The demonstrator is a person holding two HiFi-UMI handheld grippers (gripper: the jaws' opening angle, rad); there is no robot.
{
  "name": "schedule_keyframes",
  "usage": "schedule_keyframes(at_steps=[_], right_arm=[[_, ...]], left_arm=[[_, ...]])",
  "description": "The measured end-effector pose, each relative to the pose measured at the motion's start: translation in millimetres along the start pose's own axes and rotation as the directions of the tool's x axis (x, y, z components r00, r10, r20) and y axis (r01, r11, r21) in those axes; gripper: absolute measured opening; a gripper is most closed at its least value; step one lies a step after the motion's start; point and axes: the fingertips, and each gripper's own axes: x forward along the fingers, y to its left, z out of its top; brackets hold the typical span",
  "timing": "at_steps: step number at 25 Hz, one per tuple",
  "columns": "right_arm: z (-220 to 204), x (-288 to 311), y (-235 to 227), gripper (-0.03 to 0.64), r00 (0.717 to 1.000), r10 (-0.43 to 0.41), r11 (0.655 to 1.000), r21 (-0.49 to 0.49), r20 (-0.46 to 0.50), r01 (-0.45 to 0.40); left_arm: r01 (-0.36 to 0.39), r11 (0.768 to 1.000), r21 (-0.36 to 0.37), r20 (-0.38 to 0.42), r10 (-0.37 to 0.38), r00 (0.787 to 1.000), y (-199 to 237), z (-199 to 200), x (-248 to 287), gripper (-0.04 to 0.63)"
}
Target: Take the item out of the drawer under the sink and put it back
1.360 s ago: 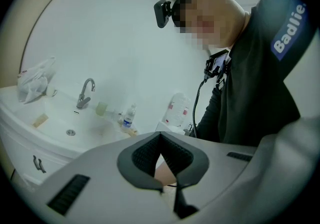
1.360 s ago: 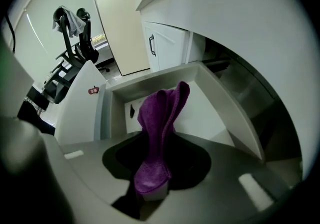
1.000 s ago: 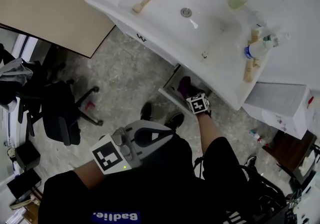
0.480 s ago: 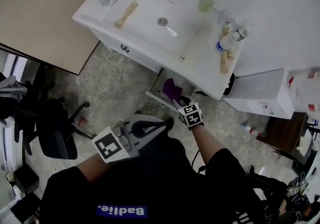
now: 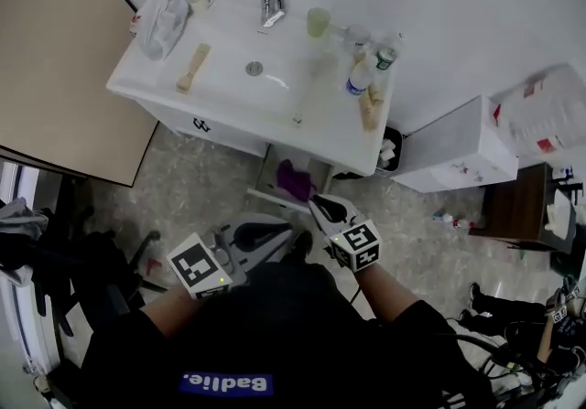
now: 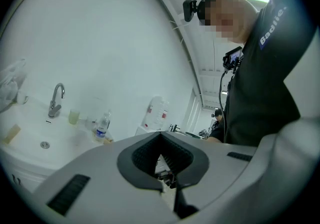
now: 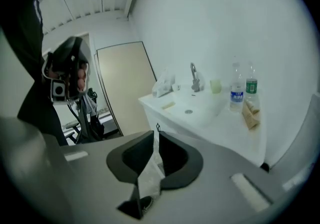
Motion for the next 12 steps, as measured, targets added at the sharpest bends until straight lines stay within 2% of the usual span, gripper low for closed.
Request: schedule_keyframes(at_steps=[4, 12], right_arm=[[33.8, -34.3, 15.5, 0.021, 0.993, -0.004, 1.0, 0.016, 0.117, 0.002], [83.4, -96.9, 52.6, 0.003, 0.961, 0.019, 1.0, 0.003, 0.275, -0.021]], left_arm=[[0.045, 0.999, 0.011, -0.018, -0.045, 0.999, -5.8, 1.2, 10.1, -0.01], [0.123, 0.991, 0.057, -0.061, -0.12, 0.991, -31.7, 6.8, 28.0, -0.01]])
